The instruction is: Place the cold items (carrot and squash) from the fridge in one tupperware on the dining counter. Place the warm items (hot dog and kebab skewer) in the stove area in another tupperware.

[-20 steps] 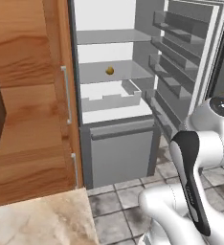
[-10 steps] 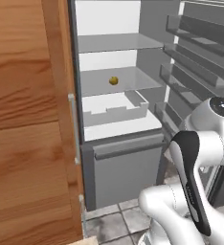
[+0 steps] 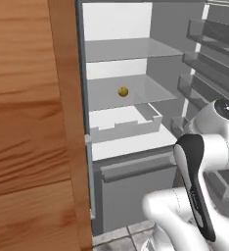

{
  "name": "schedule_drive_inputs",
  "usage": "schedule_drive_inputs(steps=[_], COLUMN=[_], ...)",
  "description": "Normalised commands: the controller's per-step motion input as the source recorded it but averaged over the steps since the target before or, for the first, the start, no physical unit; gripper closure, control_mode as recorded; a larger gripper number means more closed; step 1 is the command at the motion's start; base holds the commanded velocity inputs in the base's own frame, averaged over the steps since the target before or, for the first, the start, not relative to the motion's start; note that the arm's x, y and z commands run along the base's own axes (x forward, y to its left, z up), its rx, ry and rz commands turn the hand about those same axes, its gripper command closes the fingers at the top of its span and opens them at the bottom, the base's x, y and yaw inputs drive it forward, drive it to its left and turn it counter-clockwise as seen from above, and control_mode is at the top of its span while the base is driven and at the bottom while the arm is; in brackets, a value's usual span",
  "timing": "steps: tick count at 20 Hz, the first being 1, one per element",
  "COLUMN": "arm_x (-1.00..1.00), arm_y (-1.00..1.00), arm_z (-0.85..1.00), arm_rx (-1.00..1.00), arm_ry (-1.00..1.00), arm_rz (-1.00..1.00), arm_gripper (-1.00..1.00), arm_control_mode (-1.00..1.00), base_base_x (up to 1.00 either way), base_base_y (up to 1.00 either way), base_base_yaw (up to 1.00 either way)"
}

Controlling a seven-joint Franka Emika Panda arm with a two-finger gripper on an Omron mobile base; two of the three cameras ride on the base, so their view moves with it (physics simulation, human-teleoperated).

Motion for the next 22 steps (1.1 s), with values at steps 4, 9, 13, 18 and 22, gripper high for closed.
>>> schedule_drive_inputs(steps=[4, 9, 13, 18, 22], arm_x=[0.0, 0.0, 0.0, 0.0, 0.36], arm_y=[0.0, 0.0, 0.0, 0.0, 0.0], arm_z=[0.0, 0.0, 0.0, 0.0, -0.06], arm_rx=[0.0, 0.0, 0.0, 0.0, -0.02], arm_ry=[0.0, 0.0, 0.0, 0.0, 0.01], arm_rz=[0.0, 0.0, 0.0, 0.0, 0.0], arm_gripper=[-1.0, -1.0, -1.0, -1.0, -1.0], arm_control_mode=[1.0, 1.0, 1.0, 1.0, -1.0], base_base_x=[0.57, 0.58, 0.61, 0.52, 0.12], base_base_y=[0.0, 0.0, 0.0, 0.0, 0.0], base_base_yaw=[0.0, 0.0, 0.0, 0.0, 0.0])
